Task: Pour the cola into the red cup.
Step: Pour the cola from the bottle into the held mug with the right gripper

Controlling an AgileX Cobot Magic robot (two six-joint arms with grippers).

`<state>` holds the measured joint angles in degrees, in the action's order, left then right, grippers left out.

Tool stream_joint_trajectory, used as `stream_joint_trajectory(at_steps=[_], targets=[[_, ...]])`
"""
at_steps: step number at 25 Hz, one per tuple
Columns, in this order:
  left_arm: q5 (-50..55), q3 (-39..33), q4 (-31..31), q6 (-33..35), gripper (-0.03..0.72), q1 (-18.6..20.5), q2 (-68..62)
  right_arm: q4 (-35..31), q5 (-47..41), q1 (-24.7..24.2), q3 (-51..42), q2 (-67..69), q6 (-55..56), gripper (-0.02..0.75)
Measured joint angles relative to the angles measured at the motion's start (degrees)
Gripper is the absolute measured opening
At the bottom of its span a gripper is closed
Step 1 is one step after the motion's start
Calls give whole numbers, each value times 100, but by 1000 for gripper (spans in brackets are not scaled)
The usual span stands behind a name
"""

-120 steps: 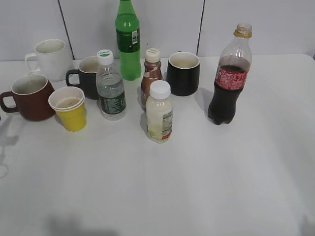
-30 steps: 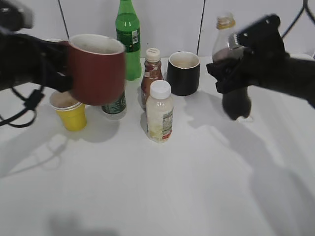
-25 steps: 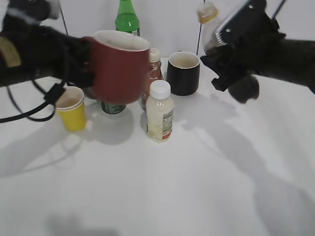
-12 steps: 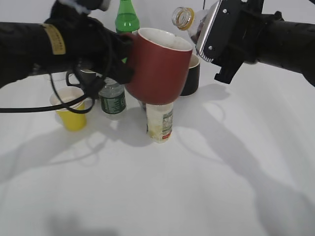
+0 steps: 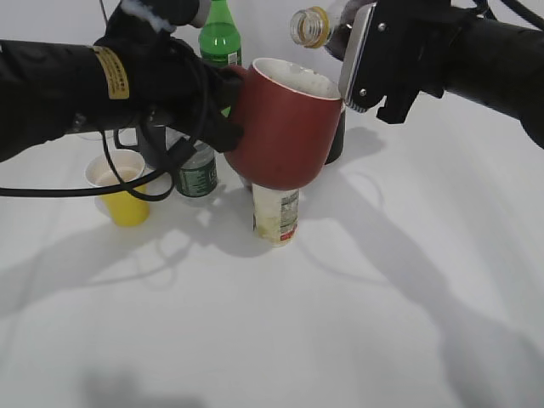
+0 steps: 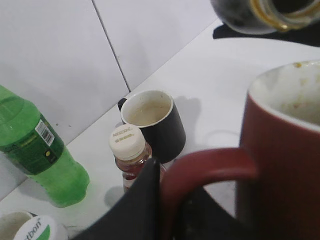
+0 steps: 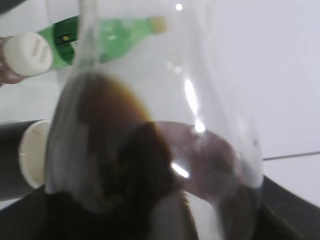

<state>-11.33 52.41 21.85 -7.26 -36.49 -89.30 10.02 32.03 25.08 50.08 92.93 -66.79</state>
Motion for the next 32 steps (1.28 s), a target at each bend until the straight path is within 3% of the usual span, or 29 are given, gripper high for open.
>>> stream_joint_trajectory(at_steps=[10,32], targets=[[29,0,6,5,41,-6,-7,-62,167,0,0,-17,-715,474],[-214,4,-118,17,41,66,-9,81,221,0,6,-34,-1090,474]])
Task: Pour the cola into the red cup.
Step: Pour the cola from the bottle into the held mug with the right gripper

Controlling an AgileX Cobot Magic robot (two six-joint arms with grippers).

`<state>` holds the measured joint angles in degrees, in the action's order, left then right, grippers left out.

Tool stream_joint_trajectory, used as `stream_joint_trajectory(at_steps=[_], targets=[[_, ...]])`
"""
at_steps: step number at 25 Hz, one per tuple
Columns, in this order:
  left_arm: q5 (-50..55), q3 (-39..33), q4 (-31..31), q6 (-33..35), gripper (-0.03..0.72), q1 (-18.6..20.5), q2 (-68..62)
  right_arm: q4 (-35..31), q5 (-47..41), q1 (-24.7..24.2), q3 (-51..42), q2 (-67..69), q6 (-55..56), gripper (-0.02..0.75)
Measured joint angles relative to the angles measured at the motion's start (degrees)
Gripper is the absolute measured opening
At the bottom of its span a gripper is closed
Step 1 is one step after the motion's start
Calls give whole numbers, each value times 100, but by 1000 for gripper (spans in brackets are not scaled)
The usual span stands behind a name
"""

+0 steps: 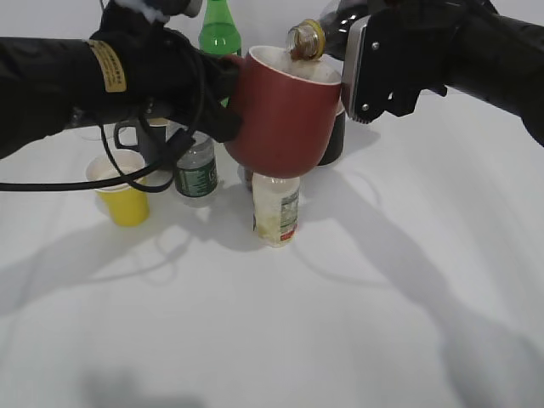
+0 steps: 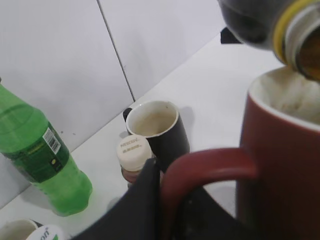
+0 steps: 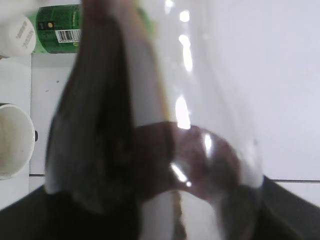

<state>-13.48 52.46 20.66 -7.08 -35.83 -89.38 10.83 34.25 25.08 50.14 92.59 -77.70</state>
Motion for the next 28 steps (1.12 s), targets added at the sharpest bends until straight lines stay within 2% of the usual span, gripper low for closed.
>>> stream_joint_trajectory(at_steps=[10,13,16,19,21,24,28], targets=[[-100,7,-13,-24,41,21,0,10,107,0,0,0,-191,474],[-100,7,-21,-24,41,21,0,10,119,1,0,0,80,474],[-177,7,-32,-24,41,40,0,141,-79,1,0,0,931,474],[-240,7,-26,-19,41,46,0,629,-382,1,0,0,2074,474],[-298,7,-9,-19,41,60,0,934,-382,-4,0,0,2851,474],[-523,7,-170,-19,41,157,41,1036,-253,-4,0,-6,4288,474],[-653,-54,-668,-24,41,646,399,931,-254,-188,0,-63,6550,474]])
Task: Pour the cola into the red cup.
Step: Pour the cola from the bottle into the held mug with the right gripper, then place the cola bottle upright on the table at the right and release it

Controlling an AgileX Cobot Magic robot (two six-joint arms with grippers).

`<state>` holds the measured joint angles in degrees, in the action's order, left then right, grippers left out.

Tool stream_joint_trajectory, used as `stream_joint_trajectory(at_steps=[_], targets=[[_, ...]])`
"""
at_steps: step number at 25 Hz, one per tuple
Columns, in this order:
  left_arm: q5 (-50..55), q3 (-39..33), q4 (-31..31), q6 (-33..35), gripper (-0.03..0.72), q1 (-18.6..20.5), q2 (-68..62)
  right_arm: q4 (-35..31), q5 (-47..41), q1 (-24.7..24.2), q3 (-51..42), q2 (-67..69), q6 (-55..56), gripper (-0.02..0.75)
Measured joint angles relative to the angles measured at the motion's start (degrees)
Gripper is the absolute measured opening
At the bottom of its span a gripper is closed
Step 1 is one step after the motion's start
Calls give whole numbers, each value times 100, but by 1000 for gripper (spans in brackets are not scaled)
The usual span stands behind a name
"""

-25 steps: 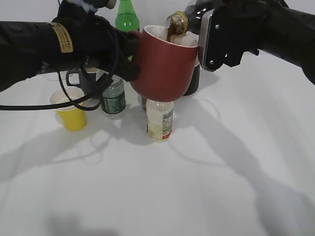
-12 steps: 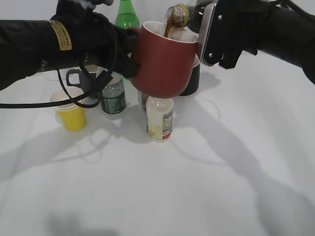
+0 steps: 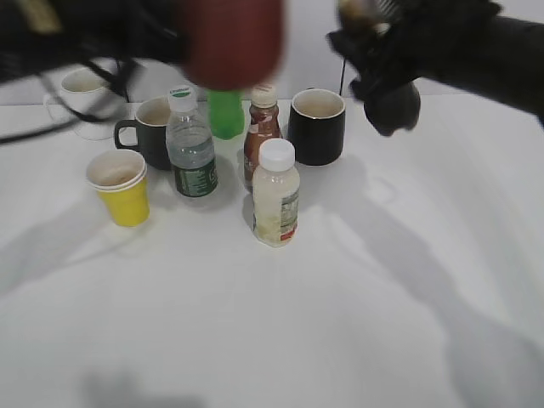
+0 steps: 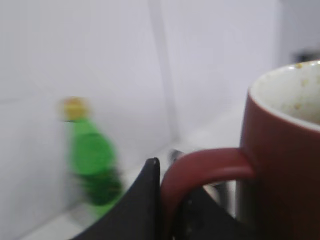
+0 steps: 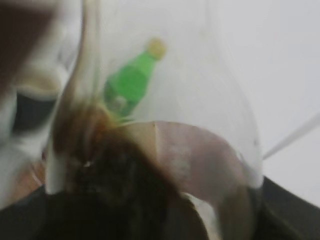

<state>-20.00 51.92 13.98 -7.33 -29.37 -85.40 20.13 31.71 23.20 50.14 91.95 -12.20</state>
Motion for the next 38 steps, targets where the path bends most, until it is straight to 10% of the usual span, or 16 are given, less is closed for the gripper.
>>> stream_joint_trajectory(at_steps=[7,15,38], targets=[[-1251,-1473,-89,0,41,2021,691,158,191,-1124,-476,23,2256,474],[-2991,-1894,199,0,41,3811,-562,530,610,-1247,-771,248,2570,474],[-4770,-1068,322,553,40,4074,-4149,653,801,-1247,-775,248,2894,474]])
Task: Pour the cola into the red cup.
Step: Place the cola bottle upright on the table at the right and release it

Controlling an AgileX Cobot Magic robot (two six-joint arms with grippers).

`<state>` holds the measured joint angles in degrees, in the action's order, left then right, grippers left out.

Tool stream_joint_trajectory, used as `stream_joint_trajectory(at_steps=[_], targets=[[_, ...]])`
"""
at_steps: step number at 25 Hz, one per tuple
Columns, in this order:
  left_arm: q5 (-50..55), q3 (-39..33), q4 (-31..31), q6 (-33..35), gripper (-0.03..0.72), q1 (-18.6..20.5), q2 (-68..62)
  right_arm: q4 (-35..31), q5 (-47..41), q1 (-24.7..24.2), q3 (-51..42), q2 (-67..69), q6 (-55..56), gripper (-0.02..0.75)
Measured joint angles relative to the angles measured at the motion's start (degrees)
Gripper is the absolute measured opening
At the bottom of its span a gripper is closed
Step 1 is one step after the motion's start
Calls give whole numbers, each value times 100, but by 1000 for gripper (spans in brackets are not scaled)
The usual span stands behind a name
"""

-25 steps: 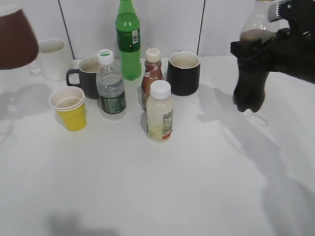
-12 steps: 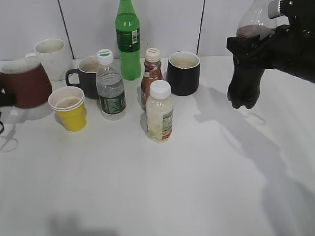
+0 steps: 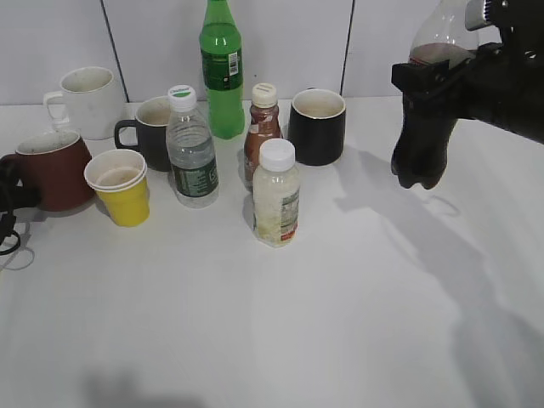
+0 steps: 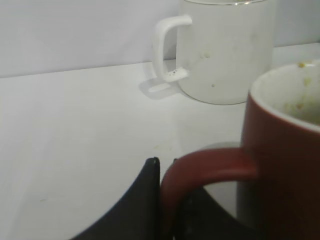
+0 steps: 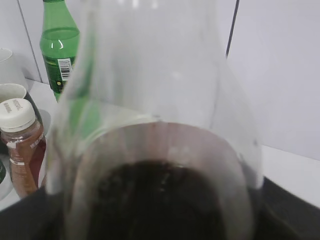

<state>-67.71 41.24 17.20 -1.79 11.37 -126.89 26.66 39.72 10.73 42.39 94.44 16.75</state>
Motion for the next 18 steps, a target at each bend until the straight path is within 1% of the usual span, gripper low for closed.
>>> stream_joint_trajectory(at_steps=[4,8,13,18], targets=[[-19,0,14,5,46,0,-8,0,0,0,0,0,0,474],[-87,0,101,-10,76,0,-8,0,0,0,0,0,0,474],[-105,0,166,-10,93,0,-8,6,0,0,0,0,8,474],[-110,-159,162,-10,105,4,-8,6,0,0,0,0,8,474]])
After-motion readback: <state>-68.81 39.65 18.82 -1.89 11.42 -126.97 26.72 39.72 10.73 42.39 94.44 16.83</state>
